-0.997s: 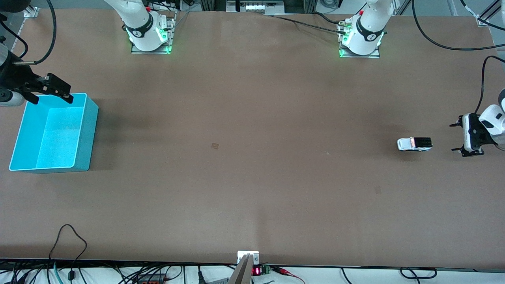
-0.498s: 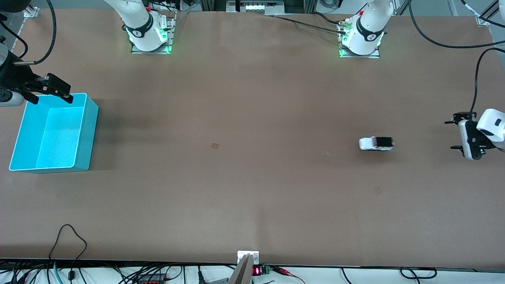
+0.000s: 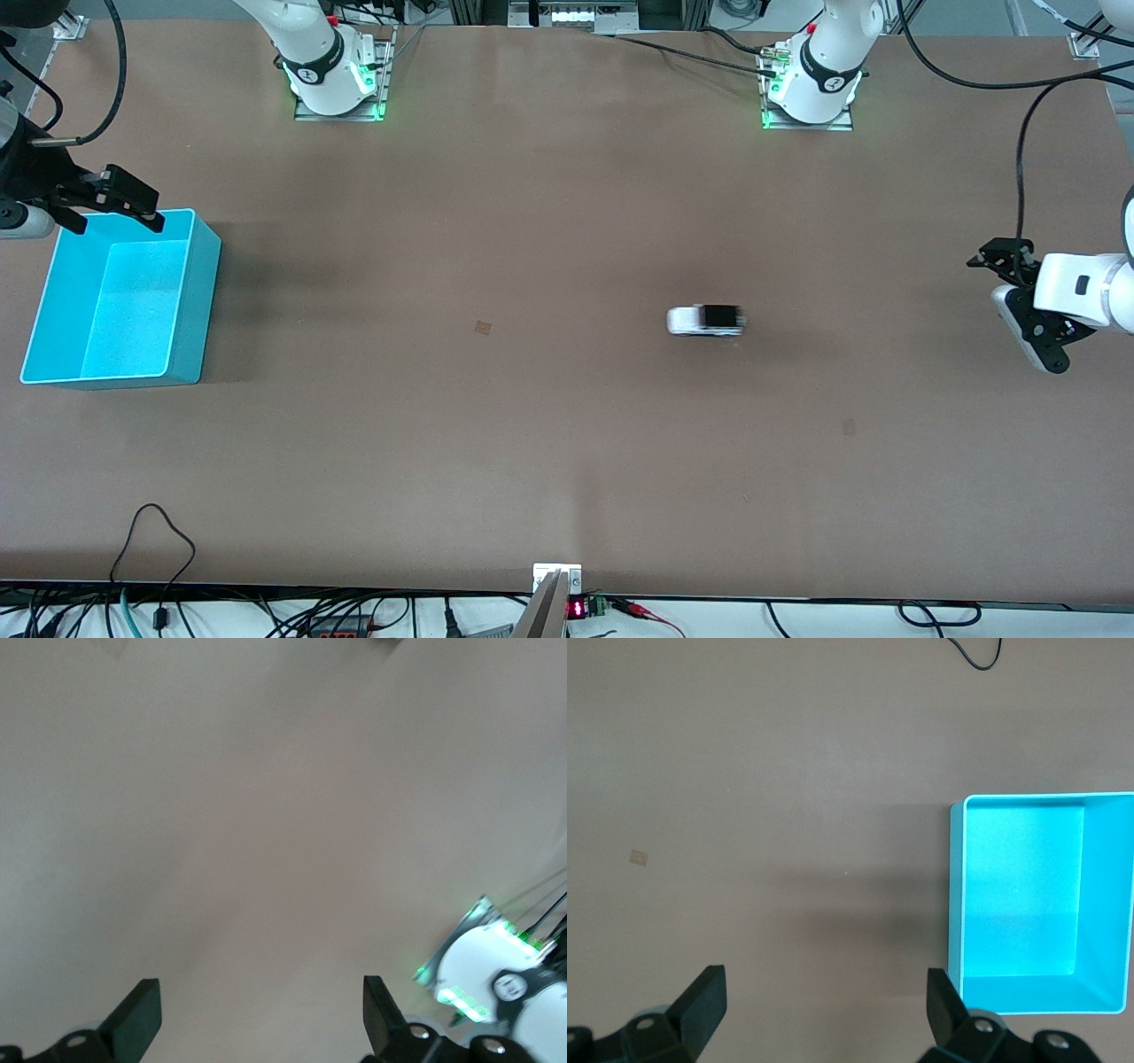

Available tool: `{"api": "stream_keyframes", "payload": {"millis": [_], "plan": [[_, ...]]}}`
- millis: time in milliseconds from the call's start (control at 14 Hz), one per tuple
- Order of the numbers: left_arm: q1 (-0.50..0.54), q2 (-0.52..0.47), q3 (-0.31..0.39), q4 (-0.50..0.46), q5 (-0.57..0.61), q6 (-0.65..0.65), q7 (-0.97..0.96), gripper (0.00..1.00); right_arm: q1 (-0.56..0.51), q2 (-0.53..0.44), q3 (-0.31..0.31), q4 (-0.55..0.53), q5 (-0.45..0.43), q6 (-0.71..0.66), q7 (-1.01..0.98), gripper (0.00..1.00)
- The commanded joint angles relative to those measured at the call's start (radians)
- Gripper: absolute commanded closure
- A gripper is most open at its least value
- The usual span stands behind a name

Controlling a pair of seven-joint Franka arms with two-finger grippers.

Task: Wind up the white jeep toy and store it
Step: 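Raise the left gripper away while the jeep rolls toward the bin, then lower the right gripper onto the jeep beside the blue bin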

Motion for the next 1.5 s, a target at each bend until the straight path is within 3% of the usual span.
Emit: {"api": "stream_keyframes", "payload": {"millis": [0, 285, 570, 854, 997, 1424], "plan": [[-0.038, -0.067, 0.008, 0.014, 0.007, -0.047, -0.225, 0.00, -0.006, -0.021, 0.000, -0.021, 0.016, -0.001, -0.014, 0.00], [-0.126, -0.172, 0.045, -0.028, 0.005, -0.018, -0.561, 0.00, -0.007, -0.021, 0.000, -0.021, 0.016, -0.001, -0.015, 0.00], [-0.170, -0.276, 0.082, -0.132, 0.005, 0.123, -0.864, 0.00, -0.007, -0.020, 0.000, -0.021, 0.016, -0.001, -0.015, 0.00], [-0.176, -0.325, 0.100, -0.156, 0.005, 0.227, -0.900, 0.00, -0.007, -0.021, 0.000, -0.021, 0.016, -0.001, -0.013, 0.00], [-0.226, -0.353, 0.166, -0.181, -0.007, 0.232, -0.898, 0.00, -0.006, -0.021, 0.000, -0.021, 0.016, -0.001, -0.013, 0.00], [-0.214, -0.365, 0.171, -0.189, -0.015, 0.228, -0.894, 0.00, -0.006, -0.018, 0.000, -0.022, 0.016, -0.001, -0.015, 0.00]]}}
